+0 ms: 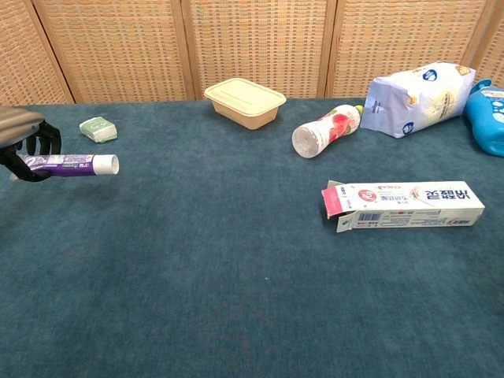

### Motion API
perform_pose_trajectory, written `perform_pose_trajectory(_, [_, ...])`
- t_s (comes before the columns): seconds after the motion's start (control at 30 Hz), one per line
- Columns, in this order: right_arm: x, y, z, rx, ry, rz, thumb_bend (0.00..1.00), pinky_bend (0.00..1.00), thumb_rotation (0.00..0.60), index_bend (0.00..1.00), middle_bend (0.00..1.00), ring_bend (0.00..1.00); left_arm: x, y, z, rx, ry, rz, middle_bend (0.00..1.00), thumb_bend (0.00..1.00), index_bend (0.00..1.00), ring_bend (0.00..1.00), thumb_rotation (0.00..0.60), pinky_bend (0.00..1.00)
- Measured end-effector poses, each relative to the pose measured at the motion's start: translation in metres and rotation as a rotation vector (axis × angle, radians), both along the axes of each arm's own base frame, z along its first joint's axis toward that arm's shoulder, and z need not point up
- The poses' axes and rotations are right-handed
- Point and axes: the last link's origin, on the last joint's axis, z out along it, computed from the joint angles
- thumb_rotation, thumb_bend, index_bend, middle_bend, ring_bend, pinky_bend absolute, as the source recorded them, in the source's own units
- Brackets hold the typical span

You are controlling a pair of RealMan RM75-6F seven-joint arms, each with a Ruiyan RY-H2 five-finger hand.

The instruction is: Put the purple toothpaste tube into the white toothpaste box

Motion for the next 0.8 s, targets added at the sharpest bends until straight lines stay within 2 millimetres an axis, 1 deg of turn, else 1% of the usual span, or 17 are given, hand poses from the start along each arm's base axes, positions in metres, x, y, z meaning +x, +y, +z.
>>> perform_pose_trajectory(0.27, [0.032,-0.034,-0.010,0.055,0.029,0.004,0.00,0.00,0.600,0.05,0.00,0.00,0.009,-0.007,0.021,0.004,-0.040,-0.018,0.58,0.46,0.74,0.42,0.600,0.37])
perform_pose_trajectory(0.5, [0.048,-0.057,-0.023,0.097,0.056,-0.035,0.00,0.00,0.600,0.06,0.00,0.00,0.019,-0.014,0.043,0.028,-0.061,-0.048,0.58,0.46,0.74,0.42,0.600,0.37])
perform_pose_trajectory(0.6, [0.054,-0.067,-0.032,0.118,0.055,-0.055,0.00,0.00,0.600,0.06,0.00,0.00,0.025,-0.017,0.048,0.027,-0.062,-0.072,0.58,0.46,0.74,0.42,0.600,0.37])
perform_pose_trajectory(0.8, [0.062,-0.084,-0.050,0.164,0.076,-0.086,0.00,0.00,0.600,0.07,0.00,0.00,0.034,-0.021,0.046,0.012,-0.064,-0.098,0.58,0.46,0.74,0.42,0.600,0.37])
